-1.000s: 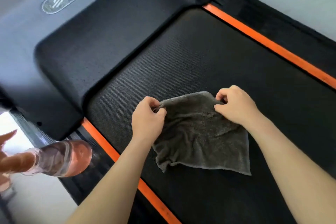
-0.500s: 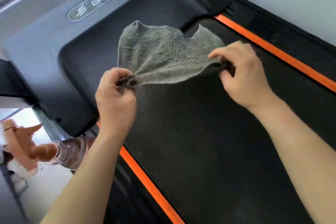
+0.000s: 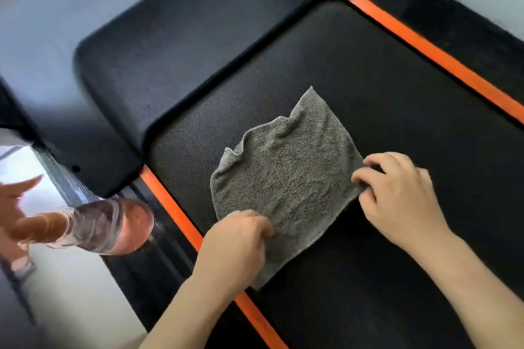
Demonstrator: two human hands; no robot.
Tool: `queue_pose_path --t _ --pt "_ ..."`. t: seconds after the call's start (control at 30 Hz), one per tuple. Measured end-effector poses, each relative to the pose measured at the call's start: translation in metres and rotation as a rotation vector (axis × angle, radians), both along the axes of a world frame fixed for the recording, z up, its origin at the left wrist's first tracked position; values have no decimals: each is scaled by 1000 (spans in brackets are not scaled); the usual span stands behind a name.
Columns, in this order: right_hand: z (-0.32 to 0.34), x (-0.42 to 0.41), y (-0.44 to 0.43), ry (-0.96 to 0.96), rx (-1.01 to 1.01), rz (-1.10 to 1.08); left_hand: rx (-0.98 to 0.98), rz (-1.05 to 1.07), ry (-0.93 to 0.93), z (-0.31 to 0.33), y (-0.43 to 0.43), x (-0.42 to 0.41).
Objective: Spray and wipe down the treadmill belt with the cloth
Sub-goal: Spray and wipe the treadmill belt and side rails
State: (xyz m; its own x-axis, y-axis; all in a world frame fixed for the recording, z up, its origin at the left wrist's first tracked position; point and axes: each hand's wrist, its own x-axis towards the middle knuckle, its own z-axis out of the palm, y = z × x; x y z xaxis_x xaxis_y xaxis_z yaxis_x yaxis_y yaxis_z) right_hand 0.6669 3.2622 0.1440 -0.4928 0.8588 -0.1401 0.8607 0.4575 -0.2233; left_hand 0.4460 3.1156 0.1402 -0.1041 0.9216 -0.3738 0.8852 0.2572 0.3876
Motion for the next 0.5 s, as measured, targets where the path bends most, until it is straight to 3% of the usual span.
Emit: queue_pose_path --t 0.07,0.13,0.3,0.5 --pt "-11 -27 4 131 54 17 204 84 -35 -19 21 7" --pt "-26 -53 8 119 27 74 282 84 -3 -40 39 15" --pt "-65 -107 8 -54 -45 45 205 202 243 -74 40 -7" --pt "-78 -201 -16 -22 -32 381 172 583 316 -81 25 -53"
